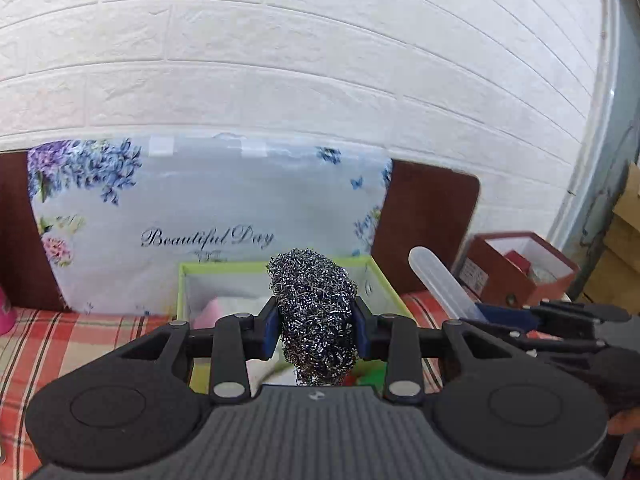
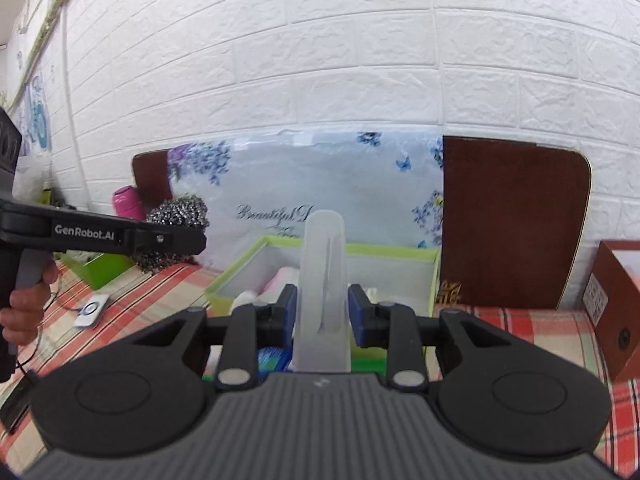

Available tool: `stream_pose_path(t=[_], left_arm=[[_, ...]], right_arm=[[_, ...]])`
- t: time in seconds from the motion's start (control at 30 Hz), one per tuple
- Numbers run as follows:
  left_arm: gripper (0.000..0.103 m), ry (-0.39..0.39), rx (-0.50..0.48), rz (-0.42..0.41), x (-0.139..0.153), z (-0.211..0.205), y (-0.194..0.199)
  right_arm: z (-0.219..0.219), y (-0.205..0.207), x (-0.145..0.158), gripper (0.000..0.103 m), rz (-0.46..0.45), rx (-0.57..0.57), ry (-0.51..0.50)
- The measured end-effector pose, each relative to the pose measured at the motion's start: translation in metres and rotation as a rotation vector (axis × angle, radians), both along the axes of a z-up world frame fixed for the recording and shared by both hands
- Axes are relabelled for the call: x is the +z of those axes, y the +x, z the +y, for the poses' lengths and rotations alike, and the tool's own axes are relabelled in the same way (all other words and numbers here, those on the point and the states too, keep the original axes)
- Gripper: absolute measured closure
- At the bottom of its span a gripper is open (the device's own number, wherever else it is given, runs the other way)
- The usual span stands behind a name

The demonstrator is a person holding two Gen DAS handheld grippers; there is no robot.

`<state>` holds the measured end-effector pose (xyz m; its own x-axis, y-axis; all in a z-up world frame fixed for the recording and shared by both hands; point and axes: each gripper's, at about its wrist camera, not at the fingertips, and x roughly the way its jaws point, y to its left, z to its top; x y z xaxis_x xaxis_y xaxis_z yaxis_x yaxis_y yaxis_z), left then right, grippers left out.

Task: Organize objects
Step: 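Carry steel wool and clear tube into the lime-green box and release both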

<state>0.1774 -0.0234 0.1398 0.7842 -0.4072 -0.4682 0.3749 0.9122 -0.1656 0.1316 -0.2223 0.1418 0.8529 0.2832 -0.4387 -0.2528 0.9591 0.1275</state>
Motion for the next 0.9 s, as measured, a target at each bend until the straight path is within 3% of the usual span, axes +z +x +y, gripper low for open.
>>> stream_pose_path(t=[0.13,0.47,0.57,0.6,0.63,0.67,0.73,0.8,0.9], left_arm=[[0.065,0.037,0.029,-0.01,-0.009,-0.017,0.039],[0.065,0.07,0.054,0.106,-0.067,-0.029,0.121],[0.059,0.088,0.069,0.127,-0.086,-0.028,0.136],[0.043,0.097,0.085,0.132,-0.093,-0.028,0.139],[0.019,0.113,0.111,0.145,-0.099,-0.028,0.141],[0.015,0.134,0.143,0.156,-0.104,-0.027,0.143],[0.015,0.169,0.165,0.159,-0.108,-0.025,0.142],[0.015,0.158,0.155,0.155,-0.106,-0.02,0.136],[0.015,0.14,0.167,0.127,-0.093,-0.013,0.121]], right_arm=[[-0.003,0.044,-0.01,0.076,0.001,-0.017,-0.003],[-0.001,0.127,-0.07,0.076,0.076,-0.025,-0.041],[0.004,0.143,-0.091,0.075,0.118,-0.038,-0.099],[0.007,0.147,-0.099,0.071,0.134,-0.045,-0.133],[0.01,0.15,-0.106,0.063,0.155,-0.058,-0.171],[0.012,0.15,-0.11,0.045,0.152,-0.058,-0.19],[0.015,0.142,-0.11,0.033,0.117,-0.04,-0.205],[0.017,0.135,-0.107,0.005,0.095,-0.029,-0.197],[0.018,0.124,-0.095,0.002,0.081,-0.026,-0.181]])
